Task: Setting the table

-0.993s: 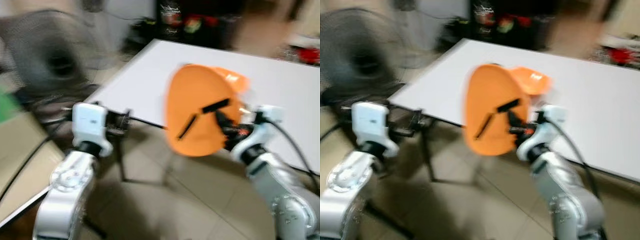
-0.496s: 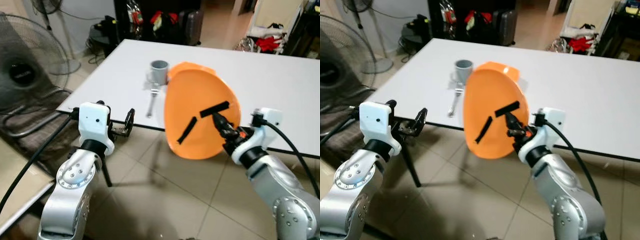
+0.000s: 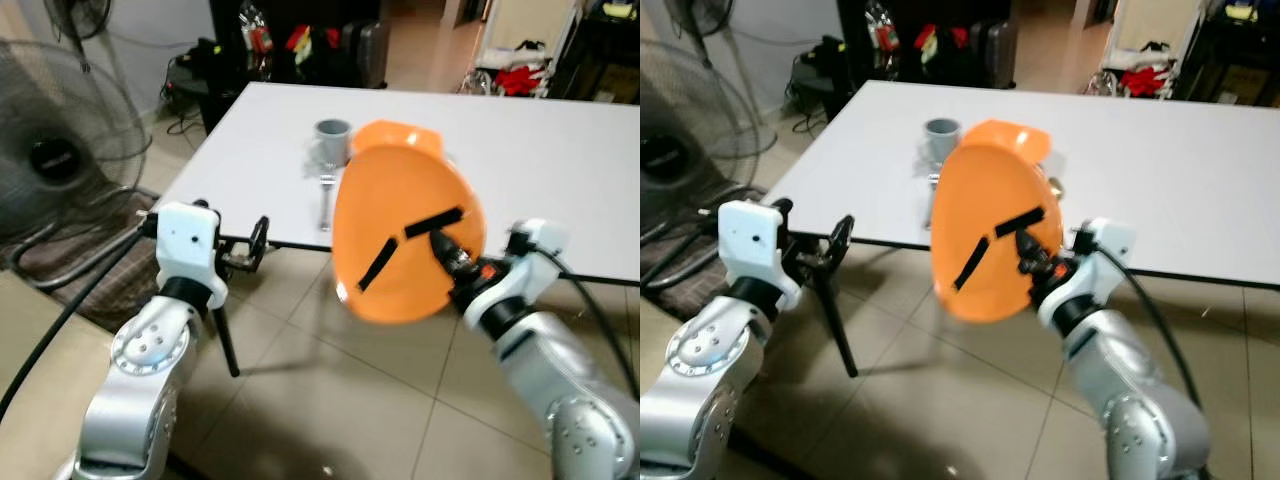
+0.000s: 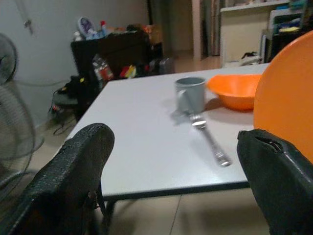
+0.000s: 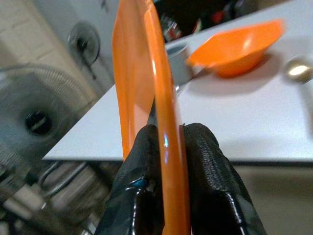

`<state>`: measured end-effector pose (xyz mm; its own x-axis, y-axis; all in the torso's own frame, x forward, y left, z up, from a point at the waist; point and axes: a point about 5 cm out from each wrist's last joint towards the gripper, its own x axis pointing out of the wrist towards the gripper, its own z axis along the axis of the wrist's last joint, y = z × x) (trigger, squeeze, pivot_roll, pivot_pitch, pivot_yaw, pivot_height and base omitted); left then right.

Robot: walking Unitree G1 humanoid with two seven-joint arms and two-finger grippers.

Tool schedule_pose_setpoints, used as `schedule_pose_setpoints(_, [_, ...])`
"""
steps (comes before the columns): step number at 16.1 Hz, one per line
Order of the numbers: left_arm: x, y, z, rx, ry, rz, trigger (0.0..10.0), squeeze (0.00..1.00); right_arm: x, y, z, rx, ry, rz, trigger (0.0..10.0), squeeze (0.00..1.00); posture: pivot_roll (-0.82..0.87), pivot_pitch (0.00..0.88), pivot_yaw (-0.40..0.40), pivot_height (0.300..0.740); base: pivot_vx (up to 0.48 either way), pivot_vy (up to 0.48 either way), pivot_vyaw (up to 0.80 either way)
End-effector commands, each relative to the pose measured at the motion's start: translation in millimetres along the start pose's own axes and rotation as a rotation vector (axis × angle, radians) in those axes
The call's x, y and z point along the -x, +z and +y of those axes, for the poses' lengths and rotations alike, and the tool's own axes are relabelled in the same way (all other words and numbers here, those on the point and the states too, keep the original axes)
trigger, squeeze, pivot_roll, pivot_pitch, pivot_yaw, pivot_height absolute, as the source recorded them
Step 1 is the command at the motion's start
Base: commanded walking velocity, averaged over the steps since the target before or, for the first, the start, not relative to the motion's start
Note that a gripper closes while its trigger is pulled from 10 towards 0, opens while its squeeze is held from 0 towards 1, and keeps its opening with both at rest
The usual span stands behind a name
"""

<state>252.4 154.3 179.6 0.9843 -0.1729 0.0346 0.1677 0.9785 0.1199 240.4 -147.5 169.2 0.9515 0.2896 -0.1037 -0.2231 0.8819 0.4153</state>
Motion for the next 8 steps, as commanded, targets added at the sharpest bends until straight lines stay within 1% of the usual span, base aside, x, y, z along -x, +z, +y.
schedule_pose_setpoints(1, [0.0, -1.2, 0.5, 0.010, -0.002, 0.014, 10.0, 0.00, -0.8, 3.1, 7.0, -0.001, 0.042, -0.004, 10.0, 0.00, -0.07, 0.000, 0.035, 0.740, 0.000, 0.000, 0.00])
schedule_pose_setpoints(2, [0.0, -1.7, 0.2, 0.011, -0.002, 0.018, 10.0, 0.00, -1.0, 2.1, 7.2, -0.003, 0.046, 0.006, 10.0, 0.00, -0.07, 0.000, 0.036, 0.740, 0.000, 0.000, 0.00])
schedule_pose_setpoints(4, [0.1, -3.2, -0.9, -0.017, -0.023, 0.023, 10.0, 0.00, -3.4, 0.0, 7.7, -0.035, 0.063, 0.032, 10.0, 0.00, -0.07, 0.000, 0.036, 0.740, 0.000, 0.000, 0.00])
schedule_pose_setpoints(5, [0.3, -3.1, -1.1, -0.012, -0.025, 0.022, 10.0, 0.00, -4.1, -0.1, 7.7, -0.040, 0.067, 0.037, 10.0, 0.00, -0.06, 0.000, 0.035, 0.740, 0.000, 0.000, 0.00])
schedule_pose_setpoints(6, [1.4, -3.1, -1.6, -0.006, -0.032, 0.020, 10.0, 0.00, -6.4, -1.3, 7.2, -0.065, 0.077, 0.057, 10.0, 0.00, -0.06, 0.000, 0.035, 0.740, 0.000, 0.000, -0.68])
schedule_pose_setpoints(8, [2.4, -2.9, -1.6, -0.007, -0.038, 0.019, 10.0, 0.00, -8.9, -1.8, 6.3, -0.086, 0.083, 0.071, 10.0, 0.00, -0.06, 0.000, 0.031, 0.740, 0.000, 0.000, -0.80])
